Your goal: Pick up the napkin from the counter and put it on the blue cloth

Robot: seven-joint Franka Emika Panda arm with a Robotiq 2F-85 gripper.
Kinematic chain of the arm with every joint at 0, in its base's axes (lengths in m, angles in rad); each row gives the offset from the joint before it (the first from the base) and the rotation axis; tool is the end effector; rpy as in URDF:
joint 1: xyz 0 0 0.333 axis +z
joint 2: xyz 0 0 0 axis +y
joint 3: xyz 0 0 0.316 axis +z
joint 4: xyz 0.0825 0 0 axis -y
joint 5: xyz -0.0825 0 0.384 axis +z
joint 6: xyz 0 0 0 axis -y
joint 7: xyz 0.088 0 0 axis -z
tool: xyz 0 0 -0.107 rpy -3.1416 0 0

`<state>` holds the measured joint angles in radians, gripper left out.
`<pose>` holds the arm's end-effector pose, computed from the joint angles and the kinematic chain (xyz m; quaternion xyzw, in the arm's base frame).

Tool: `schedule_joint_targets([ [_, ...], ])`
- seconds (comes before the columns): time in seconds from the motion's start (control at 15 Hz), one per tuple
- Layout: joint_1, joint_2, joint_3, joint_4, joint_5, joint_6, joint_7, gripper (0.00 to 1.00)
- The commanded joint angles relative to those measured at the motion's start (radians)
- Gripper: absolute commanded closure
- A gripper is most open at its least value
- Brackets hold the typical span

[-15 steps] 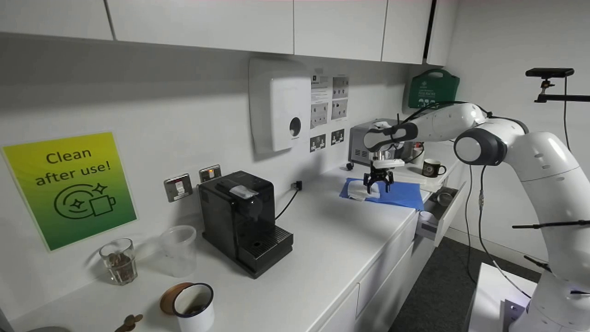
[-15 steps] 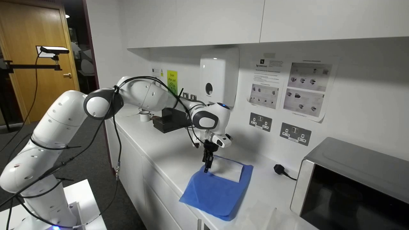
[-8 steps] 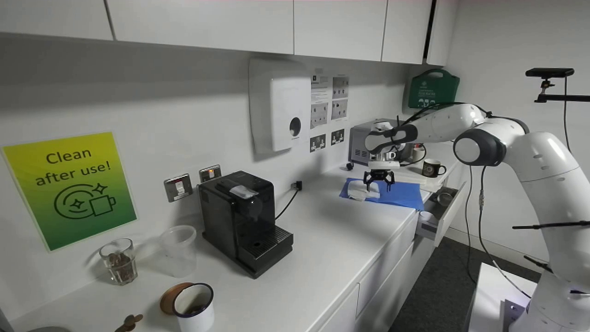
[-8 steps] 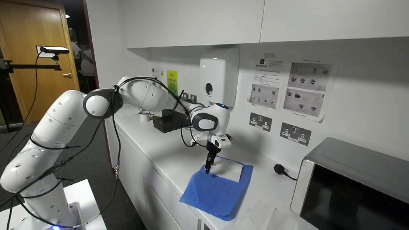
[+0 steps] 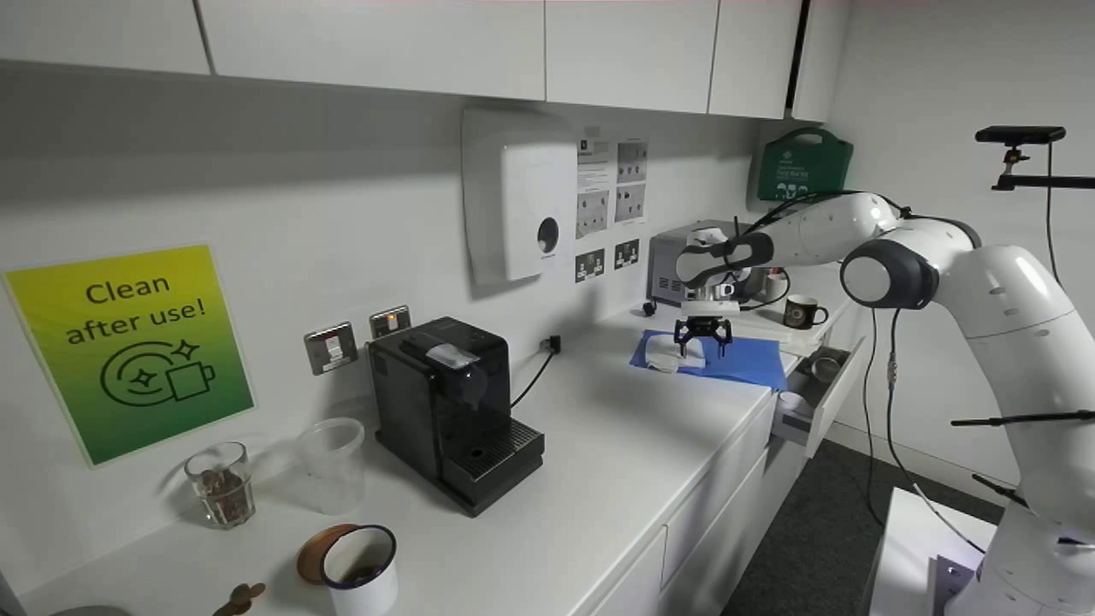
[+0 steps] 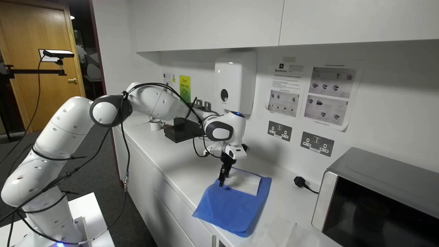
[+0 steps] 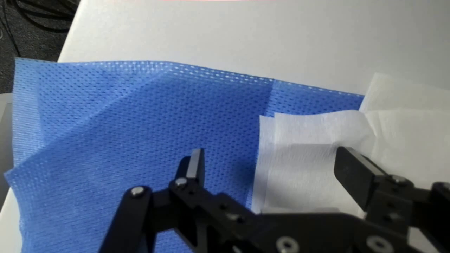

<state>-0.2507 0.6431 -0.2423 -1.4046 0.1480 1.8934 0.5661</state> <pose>0.6407 -0.2957 0.3234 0.8561 -0.5124 -0.0673 0.0077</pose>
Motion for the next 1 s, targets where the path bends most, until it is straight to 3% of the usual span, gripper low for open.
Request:
schedule_joint_targets([
  [0.0, 0.0, 0.003, -0.002, 0.007, 0.001, -0.005, -0.002, 0.0],
  [0.47, -0.001, 0.001, -0.002, -0.001, 0.007, 0.014, 0.002, 0.0],
  [0.93, -0.054, -0.011, 0.008, -0.028, 0.1, 0.063, -0.015, 0.0],
])
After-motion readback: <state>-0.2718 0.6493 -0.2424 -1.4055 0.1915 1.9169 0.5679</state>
